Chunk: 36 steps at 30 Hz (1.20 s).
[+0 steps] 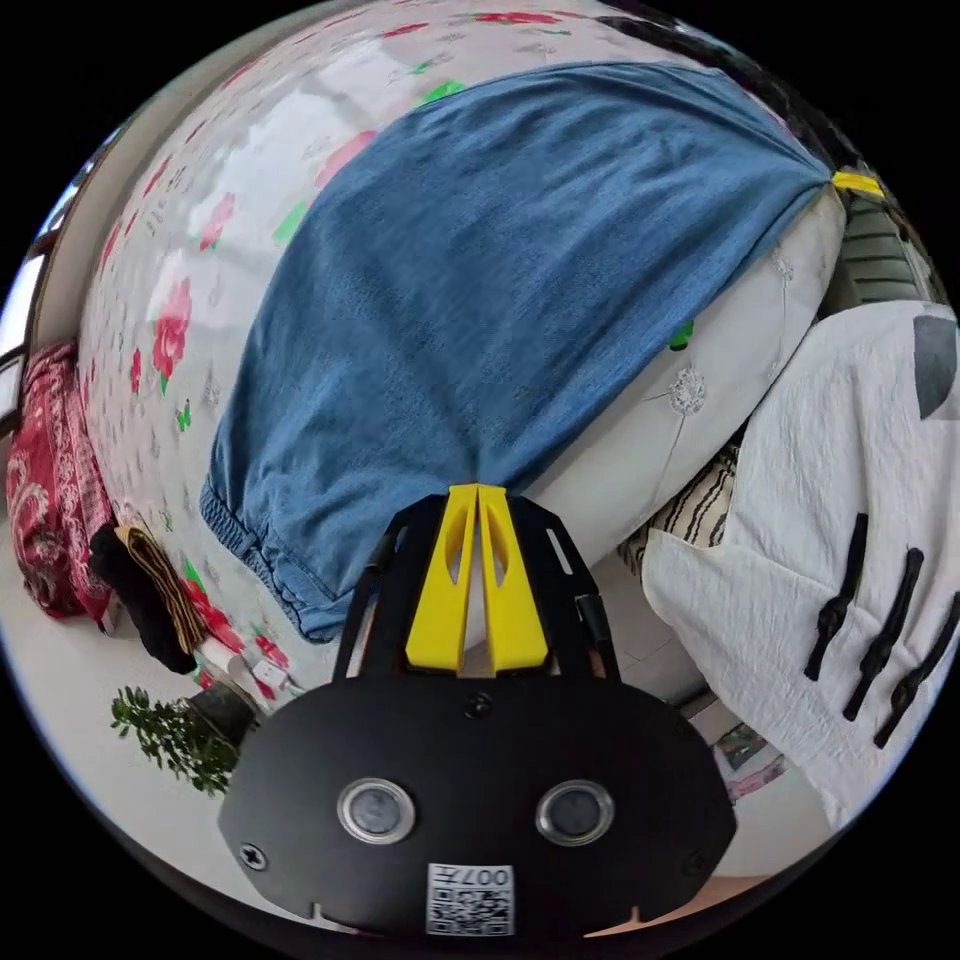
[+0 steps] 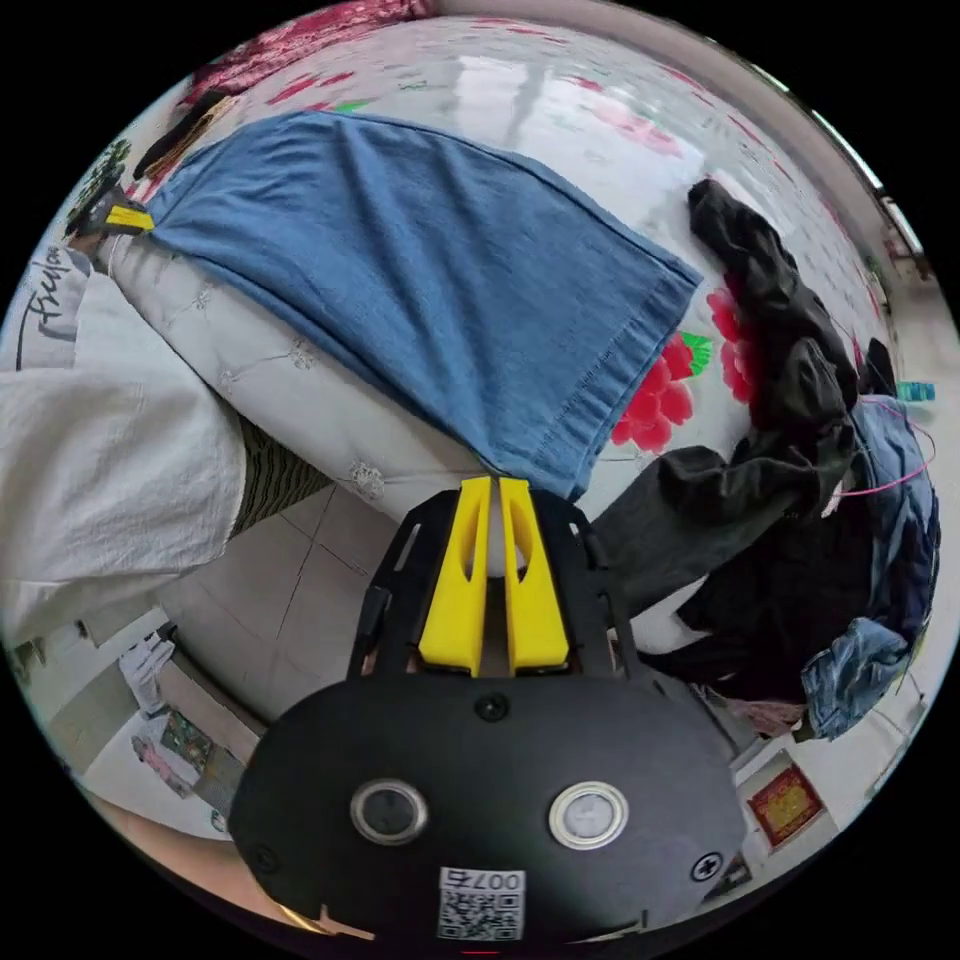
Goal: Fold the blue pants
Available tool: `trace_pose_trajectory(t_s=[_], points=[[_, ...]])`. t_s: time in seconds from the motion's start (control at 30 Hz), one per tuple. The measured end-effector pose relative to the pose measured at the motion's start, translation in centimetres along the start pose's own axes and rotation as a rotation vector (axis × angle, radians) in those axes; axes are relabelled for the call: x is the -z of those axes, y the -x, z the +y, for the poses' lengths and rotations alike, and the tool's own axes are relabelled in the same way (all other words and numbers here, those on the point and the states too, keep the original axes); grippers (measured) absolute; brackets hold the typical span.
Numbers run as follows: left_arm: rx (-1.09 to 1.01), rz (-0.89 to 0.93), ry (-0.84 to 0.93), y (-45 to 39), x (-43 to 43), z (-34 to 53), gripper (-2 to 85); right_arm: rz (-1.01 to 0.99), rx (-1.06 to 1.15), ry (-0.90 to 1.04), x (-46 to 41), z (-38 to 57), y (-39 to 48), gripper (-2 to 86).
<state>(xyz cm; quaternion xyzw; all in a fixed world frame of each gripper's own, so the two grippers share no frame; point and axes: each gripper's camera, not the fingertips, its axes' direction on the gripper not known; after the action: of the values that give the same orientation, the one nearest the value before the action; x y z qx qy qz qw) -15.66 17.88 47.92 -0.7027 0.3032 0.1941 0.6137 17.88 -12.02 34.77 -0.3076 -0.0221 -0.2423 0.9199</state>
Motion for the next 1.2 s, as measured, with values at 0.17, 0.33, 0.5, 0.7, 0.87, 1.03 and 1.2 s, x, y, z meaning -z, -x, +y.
trace_pose_trajectory(t_s=[0.17, 0.33, 0.5, 0.7, 0.87, 1.03, 1.2], points=[[0.285, 0.156, -0.227, 4.0, 1.2, 4.6, -1.0, -0.343, -0.497, -0.418, 2.8, 6.8, -4.1, 5.1], [0.252, 0.219, -0.325, 4.1, 0.8, 2.2, -1.0, -0.45, -0.856, -0.575, 0.3, 11.9, -5.4, 8.3], [0.09, 0.191, -0.3, 0.6, -2.0, -2.8, -1.0, -0.526, -1.019, -0.58, -2.4, 14.4, -6.6, 9.3], [0.025, 0.168, -0.15, -1.3, -8.8, -2.9, -1.0, -0.688, -1.108, -0.672, -5.1, 15.6, -6.6, 7.3], [0.033, 0.183, -0.153, -1.3, -10.6, -2.1, -1.0, -0.792, -1.145, -0.723, -6.9, 18.0, -5.9, 4.6], [0.021, 0.191, -0.311, -2.1, -8.5, -2.9, -1.0, -0.68, -1.12, -0.739, -6.4, 21.4, -4.3, 5.5], [-0.06, 0.269, -0.367, -5.0, -9.4, -6.9, -1.0, -0.769, -1.089, -0.722, -10.1, 21.3, -0.8, 7.8]])
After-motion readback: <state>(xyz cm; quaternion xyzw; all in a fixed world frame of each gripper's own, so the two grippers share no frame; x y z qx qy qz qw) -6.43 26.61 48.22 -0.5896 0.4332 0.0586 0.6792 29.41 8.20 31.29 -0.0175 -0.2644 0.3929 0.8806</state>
